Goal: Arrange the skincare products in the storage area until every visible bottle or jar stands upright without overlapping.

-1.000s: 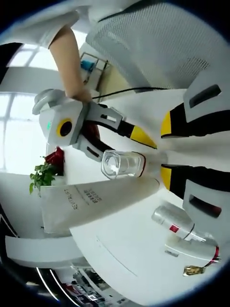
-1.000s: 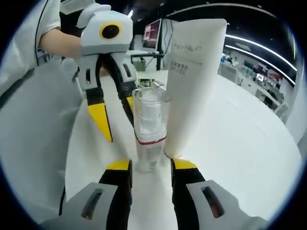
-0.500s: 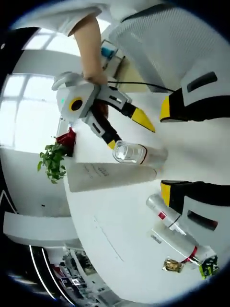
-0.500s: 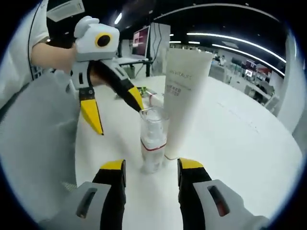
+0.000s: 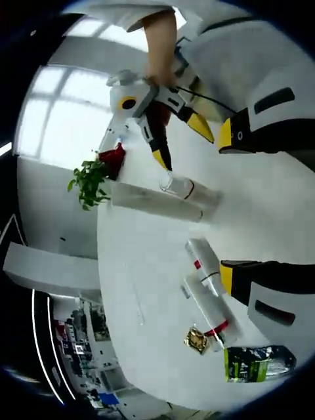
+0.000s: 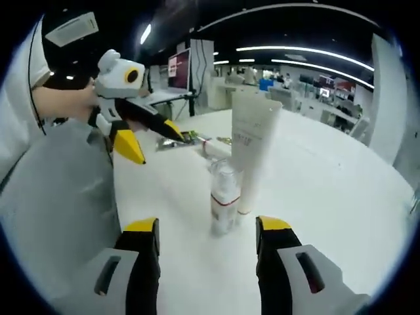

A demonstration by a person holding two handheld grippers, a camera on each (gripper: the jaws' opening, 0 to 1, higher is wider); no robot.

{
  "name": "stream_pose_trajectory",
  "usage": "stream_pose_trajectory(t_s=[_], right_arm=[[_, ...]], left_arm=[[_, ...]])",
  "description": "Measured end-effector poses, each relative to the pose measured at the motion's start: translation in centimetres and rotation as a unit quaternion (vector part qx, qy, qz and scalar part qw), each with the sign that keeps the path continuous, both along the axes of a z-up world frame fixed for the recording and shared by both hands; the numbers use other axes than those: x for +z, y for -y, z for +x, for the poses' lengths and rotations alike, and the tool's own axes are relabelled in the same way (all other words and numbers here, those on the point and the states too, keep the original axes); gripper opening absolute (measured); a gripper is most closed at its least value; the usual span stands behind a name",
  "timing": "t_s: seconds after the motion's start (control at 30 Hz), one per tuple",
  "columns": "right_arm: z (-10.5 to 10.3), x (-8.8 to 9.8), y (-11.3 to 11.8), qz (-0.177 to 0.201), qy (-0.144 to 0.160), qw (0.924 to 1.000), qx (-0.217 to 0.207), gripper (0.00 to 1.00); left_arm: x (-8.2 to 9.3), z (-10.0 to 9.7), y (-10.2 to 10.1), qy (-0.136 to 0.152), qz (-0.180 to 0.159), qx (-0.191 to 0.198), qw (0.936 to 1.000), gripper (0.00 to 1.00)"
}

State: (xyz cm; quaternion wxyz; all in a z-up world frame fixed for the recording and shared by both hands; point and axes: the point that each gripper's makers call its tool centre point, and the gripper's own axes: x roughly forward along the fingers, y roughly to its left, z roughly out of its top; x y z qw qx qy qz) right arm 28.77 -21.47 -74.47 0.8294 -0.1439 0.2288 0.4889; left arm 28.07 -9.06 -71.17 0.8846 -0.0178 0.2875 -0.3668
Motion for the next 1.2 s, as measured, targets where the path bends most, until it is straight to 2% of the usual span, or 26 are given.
stream_pose_trajectory(t_s=[0.13,0.23,0.3,0.47,0.63,0.67,0.77,0.8,0.87,0.9,0.97,1.0,1.1,1.17,1.2], right_arm=[[-0.8,0.4,0.2,0.008,-0.003,0.9999,-0.011,0.62],[-1.5,0.8,0.1,0.012,-0.005,0.9998,-0.015,0.65],[-1.9,0.9,0.2,0.015,-0.008,0.9997,-0.018,0.65],[-3.4,1.4,0.3,0.024,-0.015,0.9994,-0.022,0.66],[-4.3,1.8,0.3,0.031,-0.022,0.9989,-0.027,0.66],[-4.4,2.0,0.4,0.033,-0.019,0.9989,-0.028,0.66],[-4.4,2.4,0.5,0.038,-0.017,0.9985,-0.035,0.66],[-4.4,2.5,0.5,0.04,-0.017,0.9984,-0.037,0.67],[-4.5,2.8,0.6,0.042,-0.018,0.9979,-0.046,0.67],[-4.6,2.8,0.6,0.042,-0.02,0.9977,-0.05,0.68],[-4.7,2.9,0.8,0.044,-0.025,0.9968,-0.061,0.7],[-4.7,2.9,1.0,0.044,-0.027,0.9961,-0.072,0.71],[-4.8,3.1,1.3,0.044,-0.03,0.9948,-0.087,0.76],[-4.9,3.1,1.5,0.047,-0.039,0.9928,-0.103,0.77],[-4.9,3.1,1.6,0.052,-0.048,0.9908,-0.115,0.79]], left_arm=[[0.3,-0.9,-0.7,0.003,-0.007,0.008,0.9999,0.66],[0.7,-1.9,-0.9,0.016,-0.012,0.006,0.9998,0.77],[0.7,-2.6,-0.9,0.026,-0.005,-0.004,0.9997,0.84],[0.4,-3.9,-1.4,0.027,0.015,-0.003,0.9995,0.99],[0.3,-5.0,-2.4,0.015,0.024,0.009,0.9996,0.99],[0.5,-4.8,-3.1,0.025,0.027,0.017,0.9992,0.99],[1.0,-5.0,-4.1,0.034,0.029,0.032,0.9985,0.99],[1.6,-4.7,-4.9,0.051,0.033,0.049,0.9969,0.99],[2.0,-4.7,-5.8,0.053,0.029,0.066,0.996,0.99],[2.0,-4.5,-6.8,0.051,0.024,0.081,0.9951,0.99],[1.5,-4.6,-8.3,0.031,0.022,0.084,0.9958,0.99],[1.5,-4.7,-8.9,0.03,0.025,0.084,0.9957,0.99],[1.6,-5.3,-9.3,0.019,0.019,0.072,0.997,0.99],[2.3,-5.4,-9.3,0.039,-0.006,0.058,0.9975,0.99],[2.7,-5.6,-9.4,0.029,-0.037,0.056,0.9973,0.99]])
